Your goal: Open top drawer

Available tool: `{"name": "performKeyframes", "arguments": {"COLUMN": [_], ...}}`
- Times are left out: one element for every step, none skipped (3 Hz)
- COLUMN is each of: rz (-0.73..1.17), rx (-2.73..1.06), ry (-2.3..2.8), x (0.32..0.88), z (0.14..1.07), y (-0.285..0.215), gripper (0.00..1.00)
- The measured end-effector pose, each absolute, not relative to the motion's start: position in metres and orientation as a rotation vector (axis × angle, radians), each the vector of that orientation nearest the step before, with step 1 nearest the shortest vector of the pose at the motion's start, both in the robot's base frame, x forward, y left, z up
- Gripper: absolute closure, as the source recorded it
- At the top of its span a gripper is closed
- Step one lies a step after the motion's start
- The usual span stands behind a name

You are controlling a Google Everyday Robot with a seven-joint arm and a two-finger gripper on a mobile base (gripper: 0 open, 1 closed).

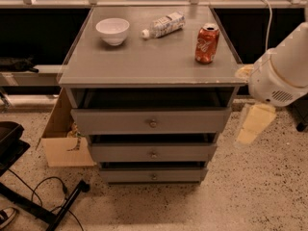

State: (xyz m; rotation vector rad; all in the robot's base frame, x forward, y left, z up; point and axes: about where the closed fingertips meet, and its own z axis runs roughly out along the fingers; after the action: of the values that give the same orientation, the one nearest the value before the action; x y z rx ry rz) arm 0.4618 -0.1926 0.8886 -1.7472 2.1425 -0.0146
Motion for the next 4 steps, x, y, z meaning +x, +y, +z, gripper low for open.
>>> {"name": "performKeyframes", "arguments": {"rz": [0.001,0.001,-0.038,-0.085], "rx": [-1.791,-1.803,-1.789,-1.782], "ry": [2.115,2.129,2.162,2.209], "x": [0.498,0.529,0.559,0.586], "z": [0.813,0.763,0.724,0.694], "y": [-0.173,-0.163,-0.158,-0.155], "gripper": [0.0,0.0,0.0,0.0]}}
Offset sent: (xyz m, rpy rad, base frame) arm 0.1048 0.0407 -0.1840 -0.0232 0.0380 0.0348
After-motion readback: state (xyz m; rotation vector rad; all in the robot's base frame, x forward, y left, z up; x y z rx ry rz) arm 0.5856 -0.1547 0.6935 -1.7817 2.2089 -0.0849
